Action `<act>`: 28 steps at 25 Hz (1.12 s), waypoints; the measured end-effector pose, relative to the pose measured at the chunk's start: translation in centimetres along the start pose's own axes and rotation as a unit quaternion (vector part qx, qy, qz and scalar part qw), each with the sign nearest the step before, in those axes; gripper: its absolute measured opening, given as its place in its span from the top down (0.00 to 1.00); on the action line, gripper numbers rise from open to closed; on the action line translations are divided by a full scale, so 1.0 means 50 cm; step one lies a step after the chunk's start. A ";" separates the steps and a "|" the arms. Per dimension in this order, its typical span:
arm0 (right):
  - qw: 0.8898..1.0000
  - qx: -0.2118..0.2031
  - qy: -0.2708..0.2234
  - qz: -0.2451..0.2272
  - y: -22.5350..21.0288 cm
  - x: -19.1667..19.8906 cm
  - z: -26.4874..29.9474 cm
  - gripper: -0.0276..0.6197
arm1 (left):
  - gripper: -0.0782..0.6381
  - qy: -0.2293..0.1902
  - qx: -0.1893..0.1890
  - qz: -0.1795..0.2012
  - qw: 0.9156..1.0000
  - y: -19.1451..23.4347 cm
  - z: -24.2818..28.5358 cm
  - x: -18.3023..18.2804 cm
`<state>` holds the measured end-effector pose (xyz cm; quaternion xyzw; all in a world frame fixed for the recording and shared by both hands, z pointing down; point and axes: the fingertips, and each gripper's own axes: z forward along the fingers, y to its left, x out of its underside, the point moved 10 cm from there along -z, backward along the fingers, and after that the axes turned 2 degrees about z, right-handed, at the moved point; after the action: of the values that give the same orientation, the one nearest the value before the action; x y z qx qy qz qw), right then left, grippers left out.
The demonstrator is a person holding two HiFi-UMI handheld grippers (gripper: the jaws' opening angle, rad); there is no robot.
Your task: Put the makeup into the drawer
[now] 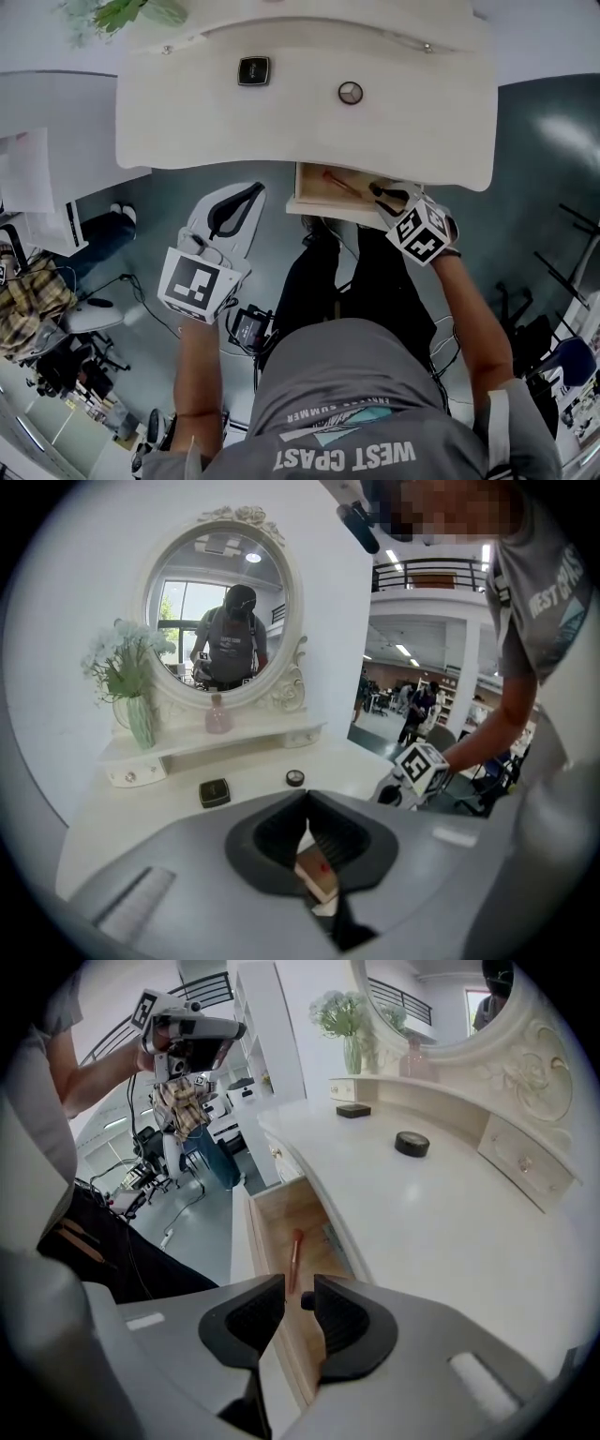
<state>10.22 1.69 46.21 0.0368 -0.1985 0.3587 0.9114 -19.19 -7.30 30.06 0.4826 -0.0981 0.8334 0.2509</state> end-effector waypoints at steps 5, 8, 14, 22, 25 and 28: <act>0.999 0.010 -0.029 0.014 0.016 -0.041 -0.052 0.83 | 0.89 -0.014 -0.014 0.004 1.000 0.003 -0.048 -0.018; 0.997 0.024 -0.061 0.035 0.014 -0.069 -0.092 0.88 | 0.89 -0.024 -0.023 0.007 0.999 0.004 -0.078 -0.027; 0.983 0.041 -0.154 0.090 0.013 -0.151 -0.195 0.95 | 0.89 -0.048 -0.043 0.012 0.998 0.007 -0.147 -0.047; 0.961 0.074 -0.253 0.082 0.042 -0.257 -0.318 0.96 | 0.89 -0.079 -0.067 0.027 0.994 0.010 -0.221 -0.063; 0.956 0.087 -0.274 0.057 0.069 -0.291 -0.363 0.96 | 0.89 -0.093 -0.075 0.033 0.992 0.005 -0.252 -0.067; 0.951 0.098 -0.292 0.042 0.101 -0.321 -0.415 0.96 | 0.89 -0.106 -0.080 0.034 0.991 -0.001 -0.291 -0.077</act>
<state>3.15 -0.49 20.53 0.2204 -0.4209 0.3879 0.7898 -28.61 -2.61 19.29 0.5430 -0.2073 0.7750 0.2482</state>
